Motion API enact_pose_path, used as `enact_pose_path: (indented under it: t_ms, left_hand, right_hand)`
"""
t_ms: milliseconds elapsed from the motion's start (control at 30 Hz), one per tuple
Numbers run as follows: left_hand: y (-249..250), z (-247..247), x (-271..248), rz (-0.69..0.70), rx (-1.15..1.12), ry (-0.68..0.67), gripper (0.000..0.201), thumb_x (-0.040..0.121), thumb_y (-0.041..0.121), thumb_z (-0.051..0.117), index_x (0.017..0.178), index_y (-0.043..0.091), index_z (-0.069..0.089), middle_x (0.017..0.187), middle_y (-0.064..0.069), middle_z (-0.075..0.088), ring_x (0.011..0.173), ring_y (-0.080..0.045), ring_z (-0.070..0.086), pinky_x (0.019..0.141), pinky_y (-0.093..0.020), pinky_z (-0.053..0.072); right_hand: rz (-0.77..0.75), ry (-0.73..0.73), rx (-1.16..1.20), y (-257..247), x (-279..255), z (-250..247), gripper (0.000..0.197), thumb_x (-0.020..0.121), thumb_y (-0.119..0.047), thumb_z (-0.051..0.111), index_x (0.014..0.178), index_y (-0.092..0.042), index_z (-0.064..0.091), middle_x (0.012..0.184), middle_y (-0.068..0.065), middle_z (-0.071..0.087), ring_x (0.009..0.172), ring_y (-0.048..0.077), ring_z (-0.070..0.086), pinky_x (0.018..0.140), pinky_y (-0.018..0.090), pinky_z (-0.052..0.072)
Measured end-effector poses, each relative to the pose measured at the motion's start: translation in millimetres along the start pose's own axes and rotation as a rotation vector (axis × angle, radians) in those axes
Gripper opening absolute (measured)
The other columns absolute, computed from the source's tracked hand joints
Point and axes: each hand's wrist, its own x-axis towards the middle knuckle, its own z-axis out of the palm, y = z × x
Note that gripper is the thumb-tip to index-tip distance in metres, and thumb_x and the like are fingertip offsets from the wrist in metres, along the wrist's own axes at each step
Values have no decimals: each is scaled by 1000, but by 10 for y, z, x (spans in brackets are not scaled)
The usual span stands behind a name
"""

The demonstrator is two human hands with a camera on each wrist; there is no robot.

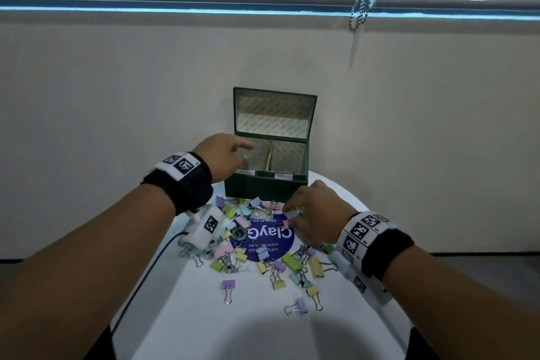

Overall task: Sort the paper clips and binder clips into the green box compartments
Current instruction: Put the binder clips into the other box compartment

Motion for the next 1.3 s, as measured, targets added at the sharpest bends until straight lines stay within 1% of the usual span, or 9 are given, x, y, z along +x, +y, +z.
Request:
enact_pose_path:
  t_ms: [167,300,400,467,633,767,933,1100,1300]
  left_hand:
    - [-389,-44,-480,-19,196,-155,11,88,30,68,93,38,64,98,12,66,90,-7,61,86,-28,49]
    - [-666,-24,-920,-71,354,-430,27,86,38,69,111,44,62,105,19,60,94,1,58,86,-21,46]
    - [-761,-10,-1102,-59,313,-449,36,83,38,71,116,47,60,105,20,60,94,5,60,88,-20,47]
    - [-795,16,-1137,-45,309,-428,34,82,38,72,114,46,61,105,19,59,92,4,60,87,-21,48]
    - [-784,76,-1082,-57,315,-380,13,82,30,69,89,38,62,87,17,65,82,-3,61,75,-19,48]
    - [-770,77,-1000,-107,291,-361,14,79,36,75,81,27,64,73,16,62,67,0,54,64,-18,40]
    - [-863,-25,-934,-244,-186,-314,16,88,22,71,76,13,67,73,3,72,63,-8,63,62,-21,50]
    - [-951,-88,-925,-386,-752,-217,19,96,-2,53,105,-2,69,95,-15,72,72,-19,67,56,-23,53]
    - [-977,-82,-951,-414,-935,-279,43,76,-9,51,114,8,62,87,-8,63,71,-17,61,59,-26,52]
  right_hand:
    - [8,-84,-99,10,112,55,25,90,-51,61,110,-39,70,114,-9,55,107,18,44,91,40,47]
    - [7,-73,4,-20,106,91,6,86,-32,67,82,-29,63,93,-10,57,90,17,56,74,30,50]
    - [37,-87,141,-59,63,49,11,82,-17,63,78,-24,56,78,-4,64,69,21,65,57,33,57]
    - [-2,-51,164,-89,33,25,14,80,-17,64,75,-25,53,75,-5,64,68,21,65,61,37,61]
    - [-139,-16,221,-201,-22,36,19,85,-13,58,89,-31,62,79,-13,63,73,7,58,63,23,47]
    - [-102,-175,184,-244,10,65,26,92,-10,43,69,-20,45,67,0,52,64,12,44,61,30,38]
    - [-136,-231,188,-254,-15,72,12,87,-22,57,76,-23,52,78,-6,61,78,17,57,63,27,42]
    - [-221,-331,62,-324,-29,87,25,91,-41,66,115,-48,68,116,-24,57,99,4,50,95,27,46]
    - [-215,-238,72,-314,-2,99,32,92,-33,66,119,-50,66,122,-23,61,100,8,57,85,24,46]
